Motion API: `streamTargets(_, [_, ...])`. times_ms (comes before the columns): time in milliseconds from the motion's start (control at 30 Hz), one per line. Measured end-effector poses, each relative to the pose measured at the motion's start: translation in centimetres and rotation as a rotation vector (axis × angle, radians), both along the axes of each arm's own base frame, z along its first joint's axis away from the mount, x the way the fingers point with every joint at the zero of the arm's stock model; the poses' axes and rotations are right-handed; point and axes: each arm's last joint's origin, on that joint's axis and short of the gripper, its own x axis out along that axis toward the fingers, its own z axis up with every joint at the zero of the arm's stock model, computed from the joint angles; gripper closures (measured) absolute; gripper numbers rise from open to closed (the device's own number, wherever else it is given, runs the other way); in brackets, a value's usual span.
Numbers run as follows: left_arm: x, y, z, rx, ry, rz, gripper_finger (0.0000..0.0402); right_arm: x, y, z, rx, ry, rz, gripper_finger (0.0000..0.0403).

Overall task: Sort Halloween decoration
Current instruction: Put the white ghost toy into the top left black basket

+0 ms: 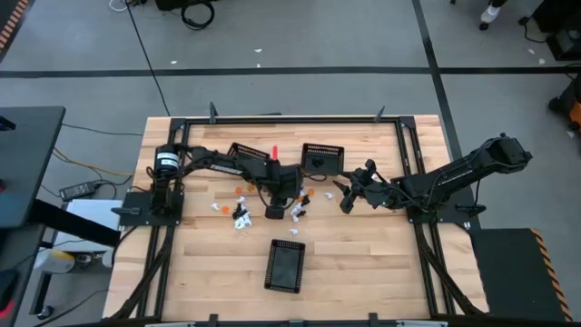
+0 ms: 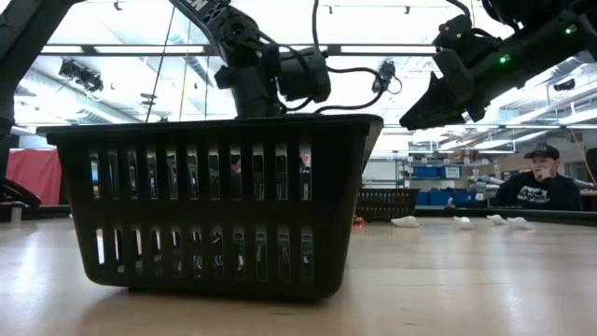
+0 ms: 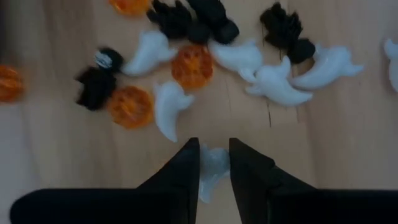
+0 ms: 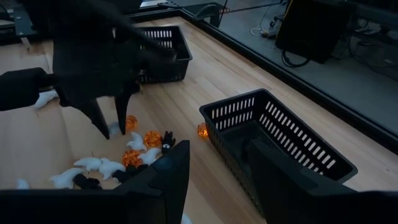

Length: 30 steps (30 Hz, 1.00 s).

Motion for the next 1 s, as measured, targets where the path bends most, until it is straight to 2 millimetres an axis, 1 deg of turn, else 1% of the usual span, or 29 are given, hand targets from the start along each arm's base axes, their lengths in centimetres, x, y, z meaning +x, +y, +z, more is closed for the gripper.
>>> streamTargets(300, [0.3, 0.3, 1.6, 0.037, 0.037, -0.003, 0.0322, 0.0, 0.0, 0.0, -0.002, 0.001, 0.001, 0.0233])
streamTargets(433, [0.4, 0.9, 2.8, 0.072, 0.042, 0.009, 0.0322, 0.0, 0.0, 0.0, -0.001, 0.001, 0.001, 0.0233])
streamTargets(533, [-0.1, 1.6, 3.6, 0.109, 0.056, 0.036, 0.0322, 0.0, 0.0, 0.0, 0.001, 0.000, 0.002, 0.0233])
streamTargets(800, [-2.6, 3.6, 6.7, 0.211, 0.104, 0.134, 0.0322, 0.0, 0.0, 0.0, 0.010, -0.005, 0.003, 0.0233])
streamTargets(933, [-3.9, 5.1, 7.9, 0.215, 0.116, 0.197, 0.0322, 0.0, 0.0, 0.0, 0.013, -0.007, 0.002, 0.0233])
streamTargets(1000, [-4.5, 6.0, 8.1, 0.217, 0.134, 0.227, 0.0322, 0.0, 0.0, 0.0, 0.014, -0.008, 0.001, 0.0233])
